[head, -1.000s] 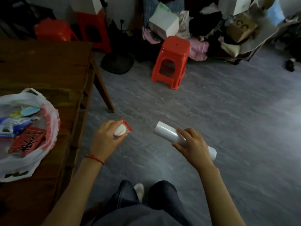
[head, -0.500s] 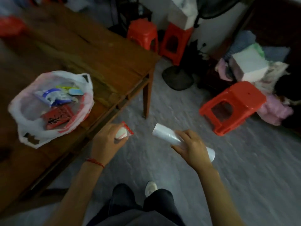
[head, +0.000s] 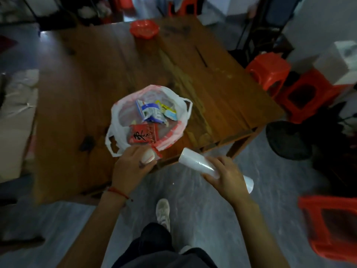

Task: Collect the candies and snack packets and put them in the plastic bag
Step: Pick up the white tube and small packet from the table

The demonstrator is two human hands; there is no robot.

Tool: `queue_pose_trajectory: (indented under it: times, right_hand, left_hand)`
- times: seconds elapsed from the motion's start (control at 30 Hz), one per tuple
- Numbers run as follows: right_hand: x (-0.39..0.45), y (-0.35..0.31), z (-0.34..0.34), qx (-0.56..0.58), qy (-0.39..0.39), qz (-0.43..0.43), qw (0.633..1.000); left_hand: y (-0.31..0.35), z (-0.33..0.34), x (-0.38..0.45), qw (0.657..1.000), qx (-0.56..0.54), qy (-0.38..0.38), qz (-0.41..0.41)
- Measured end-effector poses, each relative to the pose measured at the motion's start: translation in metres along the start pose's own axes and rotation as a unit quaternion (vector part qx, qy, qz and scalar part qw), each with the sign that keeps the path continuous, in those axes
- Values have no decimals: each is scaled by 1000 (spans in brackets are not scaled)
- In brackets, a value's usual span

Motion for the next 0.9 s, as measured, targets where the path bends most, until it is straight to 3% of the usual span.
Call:
queue_pose_trajectory:
  times: [0.4,0.9]
  right_hand:
    - [138,-2,31,-4,-27,-52,998]
    - [224,9,41,7,-81,-108,991]
  left_hand:
    - [-61,10,94,998,22,-45,-32]
    - [-61,44,102,993,57,-56,-87]
Point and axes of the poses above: each hand's wrist, its own x-axis towards the middle knuckle, its own z-axis out of the palm, y = z × x, the point moved 4 cm from there along x, towards the middle knuckle, and after that the axes turned 1 degree about x, right-handed, at the moved point
